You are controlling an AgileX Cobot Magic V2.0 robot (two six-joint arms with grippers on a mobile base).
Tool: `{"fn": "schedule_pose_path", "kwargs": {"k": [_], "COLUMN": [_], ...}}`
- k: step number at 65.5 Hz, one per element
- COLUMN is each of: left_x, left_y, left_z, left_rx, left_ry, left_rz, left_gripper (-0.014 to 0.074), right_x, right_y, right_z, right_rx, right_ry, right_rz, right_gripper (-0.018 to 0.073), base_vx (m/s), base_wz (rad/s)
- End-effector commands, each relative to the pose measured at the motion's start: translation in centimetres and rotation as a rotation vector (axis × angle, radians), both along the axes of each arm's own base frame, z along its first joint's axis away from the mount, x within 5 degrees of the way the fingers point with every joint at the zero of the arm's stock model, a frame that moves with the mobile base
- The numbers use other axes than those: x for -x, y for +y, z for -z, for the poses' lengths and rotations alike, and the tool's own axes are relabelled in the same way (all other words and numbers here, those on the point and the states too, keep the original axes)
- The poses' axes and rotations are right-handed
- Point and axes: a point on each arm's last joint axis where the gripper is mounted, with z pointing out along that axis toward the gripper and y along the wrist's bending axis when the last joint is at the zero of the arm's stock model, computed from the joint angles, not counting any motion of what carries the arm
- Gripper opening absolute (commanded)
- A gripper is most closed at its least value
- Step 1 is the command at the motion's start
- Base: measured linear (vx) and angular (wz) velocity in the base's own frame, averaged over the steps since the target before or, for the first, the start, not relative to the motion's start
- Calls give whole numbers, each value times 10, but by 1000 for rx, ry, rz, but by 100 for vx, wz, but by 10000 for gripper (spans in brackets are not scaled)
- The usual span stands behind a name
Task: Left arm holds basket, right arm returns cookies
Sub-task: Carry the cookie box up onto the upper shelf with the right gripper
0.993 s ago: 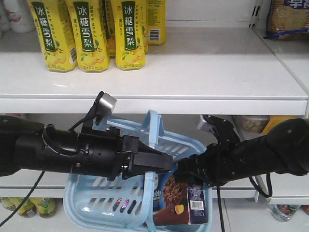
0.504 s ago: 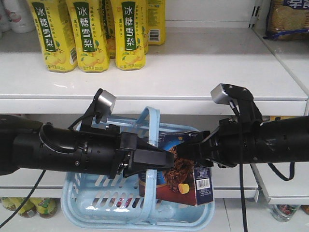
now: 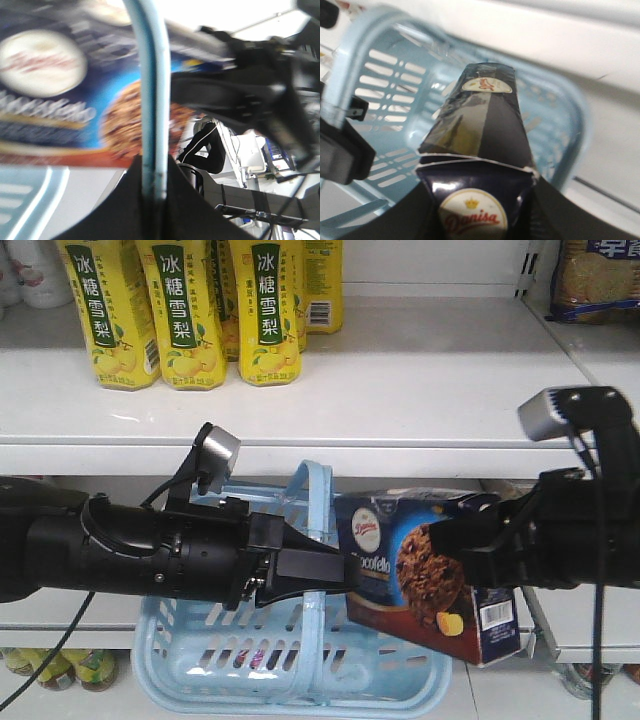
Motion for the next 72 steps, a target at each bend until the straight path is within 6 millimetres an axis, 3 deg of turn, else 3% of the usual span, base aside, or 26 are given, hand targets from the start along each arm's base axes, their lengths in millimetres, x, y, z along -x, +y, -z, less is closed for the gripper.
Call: {"fn": "schedule_pose_path", "kwargs": {"k": [1, 21, 36, 46, 57, 72], "left_x": [-3, -3, -3, -3, -3, -3], "left_y": [1, 1, 1, 1, 1, 1], "left_z": [-32, -32, -32, -32, -32, -32], "left_rx": [142, 142, 142, 142, 142, 142], "left_ry": [-44, -44, -44, -44, -44, -44], "left_rz": [-61, -61, -61, -61, -61, -61], "left_gripper": [-3, -3, -3, -3, -3, -3], "right_x": [13, 50, 61, 44, 12, -36], "right_y": [-8, -26, -37, -42, -41, -36], "right_z": [-39, -98, -137, -147, -147, -127], "right_rx": [-59, -22, -15, -20, -26, 62], "right_ry": [-138, -294, -439, -540, -600, -577], "right_rz": [58, 95, 157, 271, 376, 456], "right_gripper": [90, 90, 90, 90, 90, 92], "base_vx": [0, 0, 0, 0, 0, 0], "base_wz": [0, 0, 0, 0, 0, 0]}}
